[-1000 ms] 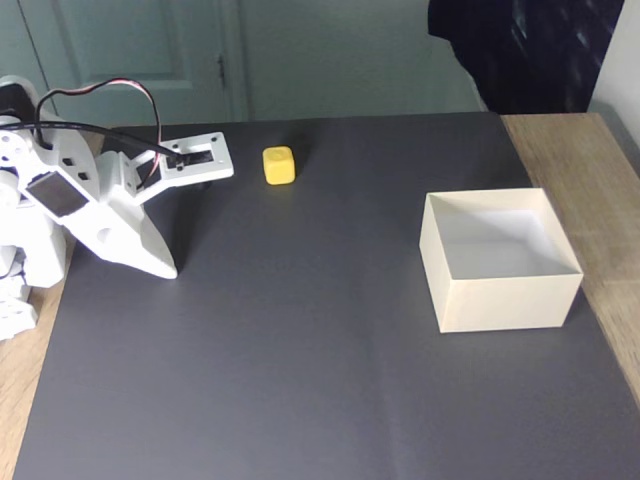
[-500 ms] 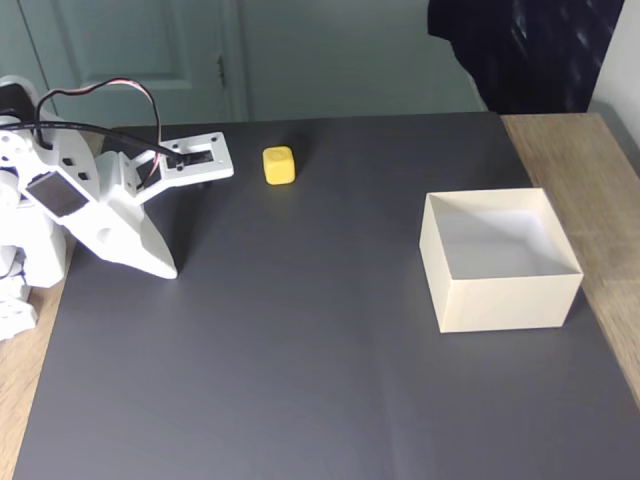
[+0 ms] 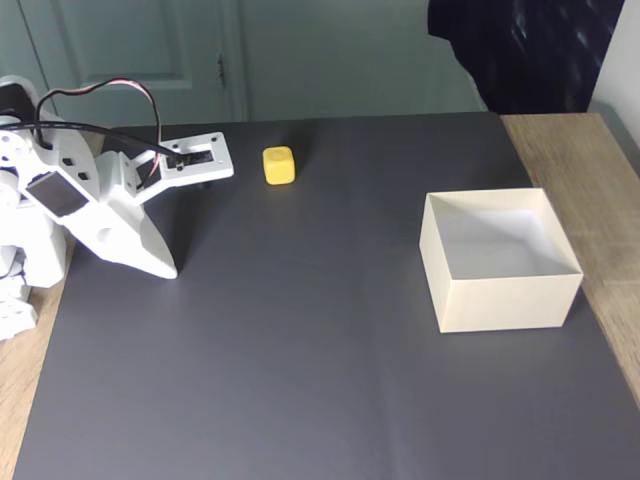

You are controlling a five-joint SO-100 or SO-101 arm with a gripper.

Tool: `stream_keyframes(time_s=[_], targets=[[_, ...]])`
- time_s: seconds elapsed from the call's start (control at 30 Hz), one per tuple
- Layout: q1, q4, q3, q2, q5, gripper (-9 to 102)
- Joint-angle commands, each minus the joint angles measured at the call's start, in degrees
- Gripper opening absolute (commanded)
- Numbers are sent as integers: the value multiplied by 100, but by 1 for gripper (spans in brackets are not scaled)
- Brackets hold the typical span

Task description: Grasp a cube block and put it in the white box.

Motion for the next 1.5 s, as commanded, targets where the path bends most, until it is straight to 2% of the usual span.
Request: stream_keyframes(time_s=[0.0, 0.7, 0.83, 1.0, 1.23, 1.47], targets=[[9, 26, -18, 44, 18, 1], [-26, 9, -18, 44, -211, 0], [123, 35, -18, 44, 229, 0], [26, -255, -18, 44, 844, 0], [-264, -1274, -70, 44, 1116, 0], [-853, -1371, -457, 9, 1037, 0]])
